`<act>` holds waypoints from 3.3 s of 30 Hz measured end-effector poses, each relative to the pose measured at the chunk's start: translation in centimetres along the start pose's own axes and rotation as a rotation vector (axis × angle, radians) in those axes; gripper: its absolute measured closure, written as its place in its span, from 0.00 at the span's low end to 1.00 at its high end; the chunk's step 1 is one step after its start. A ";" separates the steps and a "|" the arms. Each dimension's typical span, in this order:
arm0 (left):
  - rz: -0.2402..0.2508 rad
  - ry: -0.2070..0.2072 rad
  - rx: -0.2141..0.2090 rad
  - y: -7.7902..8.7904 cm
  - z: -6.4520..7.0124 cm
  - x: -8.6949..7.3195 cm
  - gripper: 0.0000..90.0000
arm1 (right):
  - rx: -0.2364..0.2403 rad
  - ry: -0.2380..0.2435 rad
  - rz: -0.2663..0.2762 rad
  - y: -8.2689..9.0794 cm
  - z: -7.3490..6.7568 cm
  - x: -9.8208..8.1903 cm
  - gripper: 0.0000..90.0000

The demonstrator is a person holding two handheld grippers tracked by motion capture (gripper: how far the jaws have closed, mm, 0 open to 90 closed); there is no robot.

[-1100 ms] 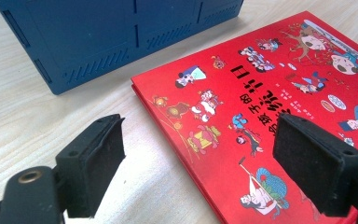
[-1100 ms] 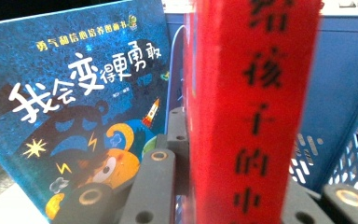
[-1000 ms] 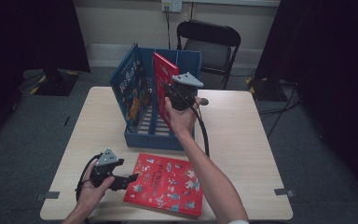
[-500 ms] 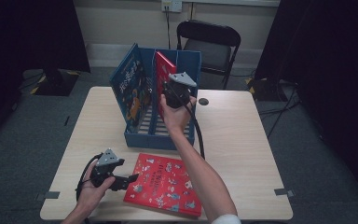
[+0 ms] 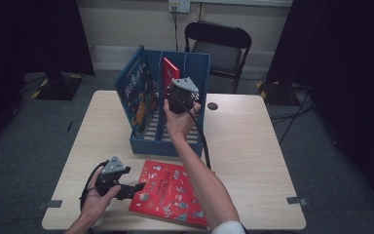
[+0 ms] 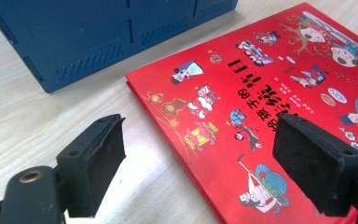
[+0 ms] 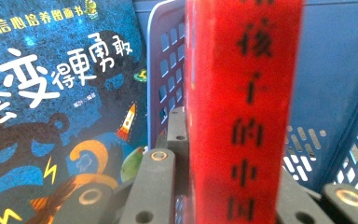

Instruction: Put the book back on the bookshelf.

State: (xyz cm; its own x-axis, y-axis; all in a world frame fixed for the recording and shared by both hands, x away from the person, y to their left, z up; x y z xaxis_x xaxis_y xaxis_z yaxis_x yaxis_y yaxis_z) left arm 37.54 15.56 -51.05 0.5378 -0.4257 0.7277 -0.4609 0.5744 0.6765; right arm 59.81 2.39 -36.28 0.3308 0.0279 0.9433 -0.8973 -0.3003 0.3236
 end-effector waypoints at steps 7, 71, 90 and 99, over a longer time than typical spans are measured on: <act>0.000 -0.001 -0.006 0.0 0.0 0.0 0.18 | -0.007 -0.014 0.024 -0.1 0.0 -0.1 0.90; -0.024 -0.011 -0.009 -0.4 0.4 -0.1 0.19 | 0.193 0.264 -0.164 4.7 1.3 -9.5 0.85; -0.029 -0.020 -0.010 -0.6 0.5 -0.1 0.19 | 0.153 0.237 -0.191 1.7 1.6 -8.2 0.86; -0.027 -0.014 -0.015 -0.5 0.6 -0.1 0.19 | 0.156 0.224 -0.199 0.4 0.4 -7.8 0.83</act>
State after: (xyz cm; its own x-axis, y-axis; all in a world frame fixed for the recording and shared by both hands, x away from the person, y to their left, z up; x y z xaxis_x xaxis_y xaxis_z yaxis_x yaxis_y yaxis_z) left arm 37.34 14.89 -51.41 0.5399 -0.4510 0.7107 -0.4357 0.5726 0.6945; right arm 56.95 1.62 -43.55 0.4074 0.3042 0.8611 -0.7603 -0.4093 0.5043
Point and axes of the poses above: each handheld gripper's, and its own axes: y roughly backward along the jaws, x roughly out of its top, z roughly to its right, the point moved 9 cm from there along -y, roughly forward along the jaws, and after that the axes turned 4 degrees about -z, right-handed, at the moved point
